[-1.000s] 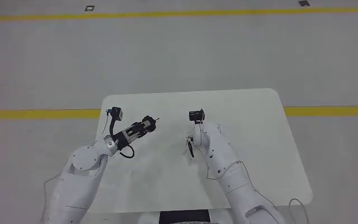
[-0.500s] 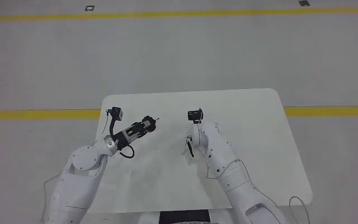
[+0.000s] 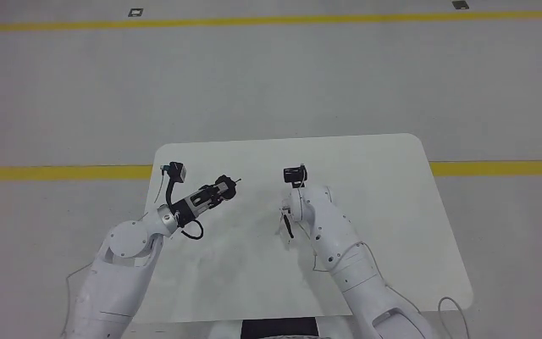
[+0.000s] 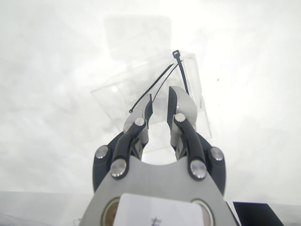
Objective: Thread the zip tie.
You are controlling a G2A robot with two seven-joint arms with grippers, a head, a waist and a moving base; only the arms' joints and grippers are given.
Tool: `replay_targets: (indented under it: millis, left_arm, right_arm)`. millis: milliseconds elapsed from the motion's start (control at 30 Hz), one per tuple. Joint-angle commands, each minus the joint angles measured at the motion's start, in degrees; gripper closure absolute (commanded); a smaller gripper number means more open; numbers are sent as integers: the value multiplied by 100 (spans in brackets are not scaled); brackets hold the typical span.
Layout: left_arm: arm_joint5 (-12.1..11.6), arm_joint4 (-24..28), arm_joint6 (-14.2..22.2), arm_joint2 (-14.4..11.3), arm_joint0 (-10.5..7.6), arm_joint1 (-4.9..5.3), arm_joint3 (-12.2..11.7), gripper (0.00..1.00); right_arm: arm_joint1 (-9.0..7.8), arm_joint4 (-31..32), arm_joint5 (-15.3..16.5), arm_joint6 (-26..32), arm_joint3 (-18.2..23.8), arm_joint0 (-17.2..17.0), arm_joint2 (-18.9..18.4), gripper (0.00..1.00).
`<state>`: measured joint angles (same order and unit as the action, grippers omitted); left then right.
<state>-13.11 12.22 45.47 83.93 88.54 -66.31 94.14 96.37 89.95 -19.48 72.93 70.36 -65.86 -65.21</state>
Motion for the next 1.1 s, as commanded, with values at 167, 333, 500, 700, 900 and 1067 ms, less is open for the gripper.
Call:
replay_targets:
  millis: [167, 333, 500, 700, 900, 1067]
  left_arm:
    - [0, 0, 0, 0, 0, 0, 0, 100]
    - [0, 0, 0, 0, 0, 0, 0, 100]
    - [0, 0, 0, 0, 0, 0, 0, 100]
    - [0, 0, 0, 0, 0, 0, 0, 100]
    - [0, 0, 0, 0, 0, 0, 0, 100]
    - [0, 0, 0, 0, 0, 0, 0, 100]
  right_arm:
    - [4, 0, 0, 4, -52, 33, 26, 82]
    - [8, 0, 0, -4, -79, 43, 8, 87]
    - [4, 0, 0, -15, -87, 44, -16, 100]
    - [-8, 0, 0, -25, -51, 38, -33, 100]
    - [-34, 0, 0, -34, 115, -18, -87, 100]
    - [-62, 0, 0, -46, 239, -92, -112, 100]
